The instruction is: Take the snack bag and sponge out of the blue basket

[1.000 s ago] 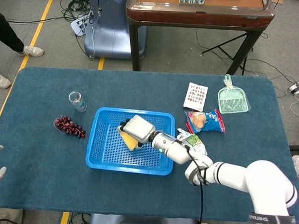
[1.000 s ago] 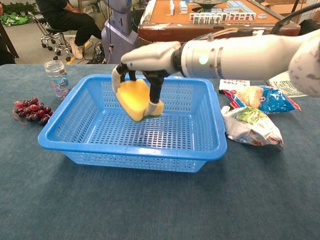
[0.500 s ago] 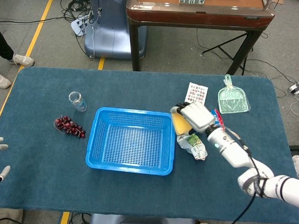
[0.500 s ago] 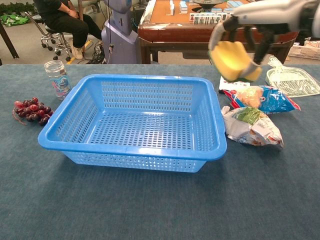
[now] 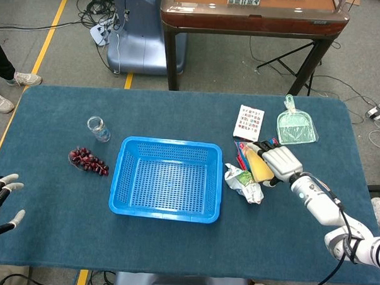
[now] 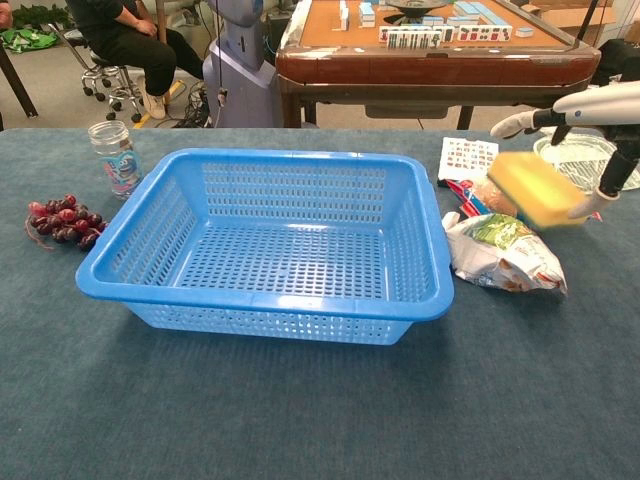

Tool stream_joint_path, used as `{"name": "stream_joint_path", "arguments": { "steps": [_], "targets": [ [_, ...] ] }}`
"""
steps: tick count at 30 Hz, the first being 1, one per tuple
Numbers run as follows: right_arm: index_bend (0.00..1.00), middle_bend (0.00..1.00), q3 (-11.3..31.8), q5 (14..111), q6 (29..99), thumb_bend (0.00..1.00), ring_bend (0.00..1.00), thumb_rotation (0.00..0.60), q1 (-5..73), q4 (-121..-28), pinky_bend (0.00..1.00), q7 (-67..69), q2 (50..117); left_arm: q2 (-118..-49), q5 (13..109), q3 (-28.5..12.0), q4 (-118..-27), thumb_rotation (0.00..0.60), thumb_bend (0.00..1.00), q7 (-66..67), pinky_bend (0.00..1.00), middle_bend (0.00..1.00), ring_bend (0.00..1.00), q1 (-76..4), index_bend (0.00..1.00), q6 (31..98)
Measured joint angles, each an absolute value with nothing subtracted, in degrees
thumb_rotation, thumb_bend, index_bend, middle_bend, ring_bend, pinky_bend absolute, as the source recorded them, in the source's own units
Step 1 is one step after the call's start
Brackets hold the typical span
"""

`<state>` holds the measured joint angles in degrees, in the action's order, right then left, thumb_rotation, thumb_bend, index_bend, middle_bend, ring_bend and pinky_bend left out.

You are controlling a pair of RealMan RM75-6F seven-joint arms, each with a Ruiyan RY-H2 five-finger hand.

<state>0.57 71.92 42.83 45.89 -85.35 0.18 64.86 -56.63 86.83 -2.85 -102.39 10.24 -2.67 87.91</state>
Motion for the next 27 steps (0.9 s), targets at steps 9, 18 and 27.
{"name": "stream_joint_path", "arguments": {
  "steps": [9, 18, 27],
  "targets": [
    [0.00, 0.14, 0.5, 74.5, 52.6, 0.09, 0.05, 0.600, 39.5, -90.8, 0.13, 0.9, 60.3, -57.4, 85.9, -3.4, -101.7, 0.600, 0.27, 10.3, 0.24, 0.21, 0.17, -3.8, 0.38, 86.7],
    [0.11, 0.25, -2.0, 76.6, 70.7, 0.10, 0.12, 0.600, 25.3, -94.9, 0.19, -0.5, 56.8, -58.6, 85.0, -3.8, -101.1, 0.600, 0.27, 10.9, 0.24, 0.21, 0.17, -5.0, 0.38, 85.3],
    [0.14, 0.27, -5.8, 81.5, 88.2, 0.10, 0.16, 0.600, 10.2, -96.9, 0.23, -0.8, 55.9, -59.2, 86.1, -3.7, -102.4, 0.600, 0.27, 12.3, 0.24, 0.21, 0.17, -5.4, 0.38, 85.6]
  ]
}}
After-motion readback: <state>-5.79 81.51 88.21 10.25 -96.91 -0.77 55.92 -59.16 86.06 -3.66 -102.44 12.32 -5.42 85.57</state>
